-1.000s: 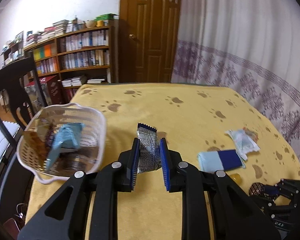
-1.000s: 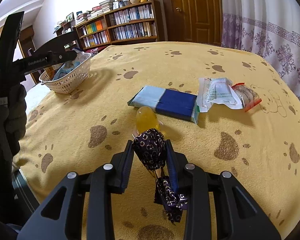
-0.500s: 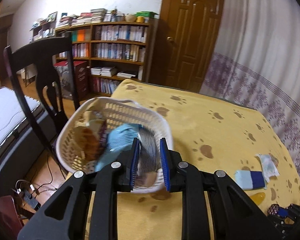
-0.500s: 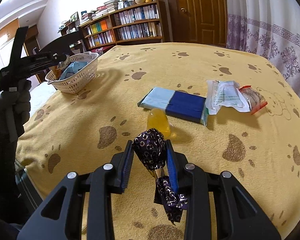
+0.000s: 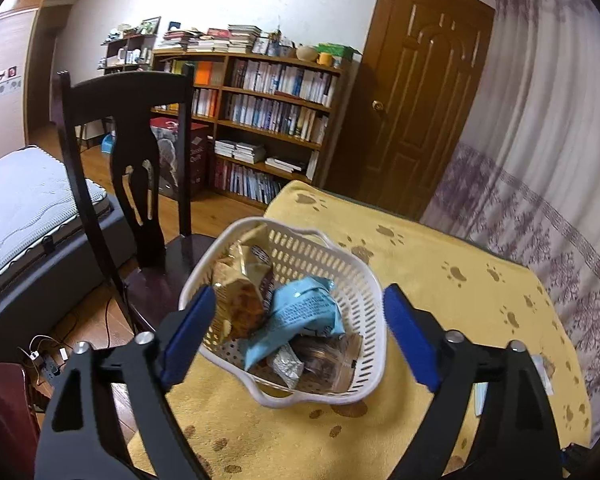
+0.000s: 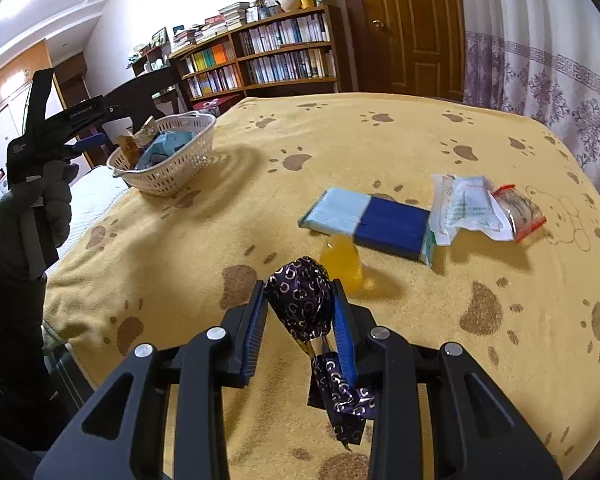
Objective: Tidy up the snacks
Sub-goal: 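Carry the dark patterned candy into the basket and open the right tool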
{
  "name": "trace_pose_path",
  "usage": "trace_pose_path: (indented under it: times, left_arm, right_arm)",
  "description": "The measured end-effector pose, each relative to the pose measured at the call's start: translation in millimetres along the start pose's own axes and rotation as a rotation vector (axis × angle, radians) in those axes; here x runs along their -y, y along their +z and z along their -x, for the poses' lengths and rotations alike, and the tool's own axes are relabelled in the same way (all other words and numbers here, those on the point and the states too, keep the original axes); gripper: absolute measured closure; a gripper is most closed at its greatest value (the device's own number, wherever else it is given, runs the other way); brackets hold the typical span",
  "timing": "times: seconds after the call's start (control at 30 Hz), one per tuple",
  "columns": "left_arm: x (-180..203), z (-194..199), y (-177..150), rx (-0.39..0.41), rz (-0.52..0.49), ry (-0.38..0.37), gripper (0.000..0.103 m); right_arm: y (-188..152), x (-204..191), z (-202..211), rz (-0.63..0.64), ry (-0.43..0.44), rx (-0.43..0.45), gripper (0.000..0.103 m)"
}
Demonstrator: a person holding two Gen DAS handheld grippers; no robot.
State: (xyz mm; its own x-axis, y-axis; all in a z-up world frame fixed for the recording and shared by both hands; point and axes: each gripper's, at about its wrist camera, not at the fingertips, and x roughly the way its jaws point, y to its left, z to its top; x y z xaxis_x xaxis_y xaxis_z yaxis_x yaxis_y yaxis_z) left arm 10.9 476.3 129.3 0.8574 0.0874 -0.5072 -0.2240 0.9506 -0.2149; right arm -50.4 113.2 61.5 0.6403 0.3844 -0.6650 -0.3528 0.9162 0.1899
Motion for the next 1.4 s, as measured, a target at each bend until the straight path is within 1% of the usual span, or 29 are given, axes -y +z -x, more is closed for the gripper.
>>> trace_pose_path:
  times: [0.13,0.33,0.47,0.63,0.87,1.03,1.13,1.23,1.4]
  left_arm:
    - [-3,10,4,0.038,0.013,0.022,0.004]
    - [-14,22,9,0.075,0.063,0.04,0.003]
    - [-20,29,13,0.104,0.075,0.076,0.003]
    - [-29,33,16,0.112,0.096,0.09,0.003]
    - [-40,43,22,0.153,0.118,0.134,0.003]
    - [-45,45,23,0.164,0.119,0.168,0.003]
    - [-48,48,24,0.17,0.129,0.169,0.003]
    - [-50,47,24,0.168,0.128,0.164,0.003]
    - [-54,45,24,0.165,0.143,0.16,0.003]
  right_arm:
    - [11,-8,2,0.014,0.022,0.014,0.071]
    - [34,-26,-2,0.042,0.064,0.032,0.071]
    - [48,-41,-7,0.072,0.091,0.038,0.071]
    - [72,-64,-24,0.103,0.128,0.03,0.071]
    - [115,-86,-62,0.03,0.213,-0.031,0.071]
    - [149,-105,-93,-0.028,0.246,-0.081,0.071]
    - [167,-115,-108,-0.057,0.274,-0.104,0.071]
    - [184,-125,-125,-0.118,0.313,-0.137,0.071]
    - [203,-138,-156,-0.184,0.337,-0.18,0.071]
